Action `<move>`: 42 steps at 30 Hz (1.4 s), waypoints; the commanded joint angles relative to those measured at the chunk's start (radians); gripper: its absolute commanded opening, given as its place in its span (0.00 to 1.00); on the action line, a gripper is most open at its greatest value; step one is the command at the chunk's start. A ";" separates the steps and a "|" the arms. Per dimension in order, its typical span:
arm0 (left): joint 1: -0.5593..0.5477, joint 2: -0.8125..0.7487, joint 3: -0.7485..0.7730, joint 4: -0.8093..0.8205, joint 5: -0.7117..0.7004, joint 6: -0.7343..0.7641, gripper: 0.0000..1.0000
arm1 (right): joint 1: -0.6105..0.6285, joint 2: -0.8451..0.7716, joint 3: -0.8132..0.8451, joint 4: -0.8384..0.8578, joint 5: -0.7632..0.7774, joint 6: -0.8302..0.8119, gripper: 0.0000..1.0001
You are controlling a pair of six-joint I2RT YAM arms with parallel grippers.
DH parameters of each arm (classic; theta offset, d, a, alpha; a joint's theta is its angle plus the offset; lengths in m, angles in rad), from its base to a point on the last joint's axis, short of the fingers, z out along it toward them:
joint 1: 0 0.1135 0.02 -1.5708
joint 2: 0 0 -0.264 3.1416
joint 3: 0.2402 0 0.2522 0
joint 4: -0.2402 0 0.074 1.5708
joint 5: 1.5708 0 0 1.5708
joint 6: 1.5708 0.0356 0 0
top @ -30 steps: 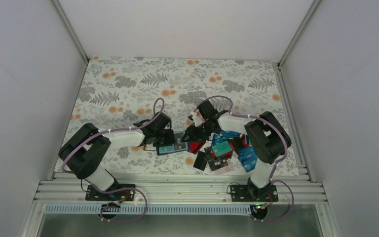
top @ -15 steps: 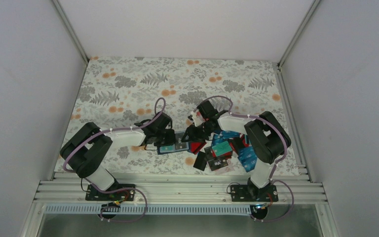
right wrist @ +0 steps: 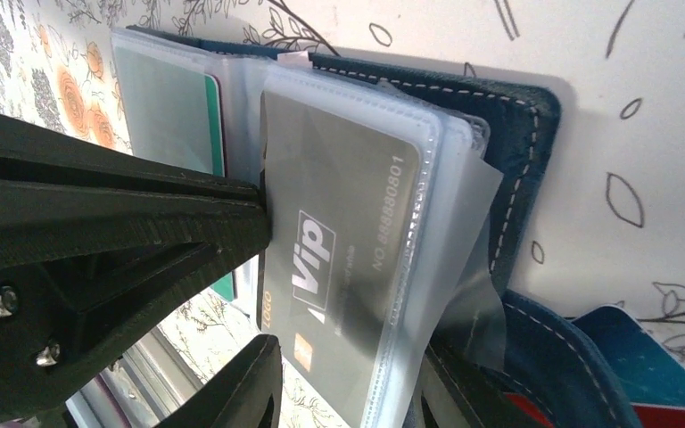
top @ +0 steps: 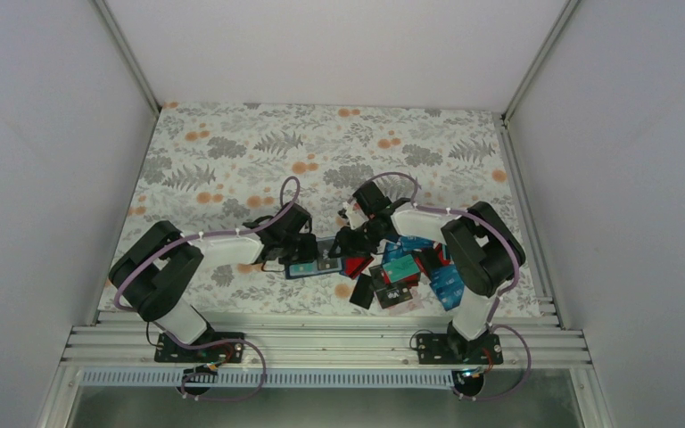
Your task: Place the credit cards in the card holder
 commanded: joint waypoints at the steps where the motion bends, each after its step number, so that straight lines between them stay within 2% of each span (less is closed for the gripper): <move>1: -0.008 0.006 -0.007 0.006 0.001 -0.006 0.06 | 0.029 -0.029 0.037 -0.008 -0.013 0.009 0.38; 18: -0.008 -0.004 -0.010 -0.006 -0.012 -0.012 0.06 | 0.101 -0.043 0.138 -0.144 0.172 0.023 0.37; 27: -0.008 -0.141 0.019 -0.142 -0.105 -0.022 0.05 | 0.121 -0.045 0.163 -0.111 0.073 0.023 0.38; 42: -0.003 -0.356 -0.022 -0.300 -0.224 -0.054 0.07 | 0.186 0.020 0.257 -0.114 0.053 0.047 0.40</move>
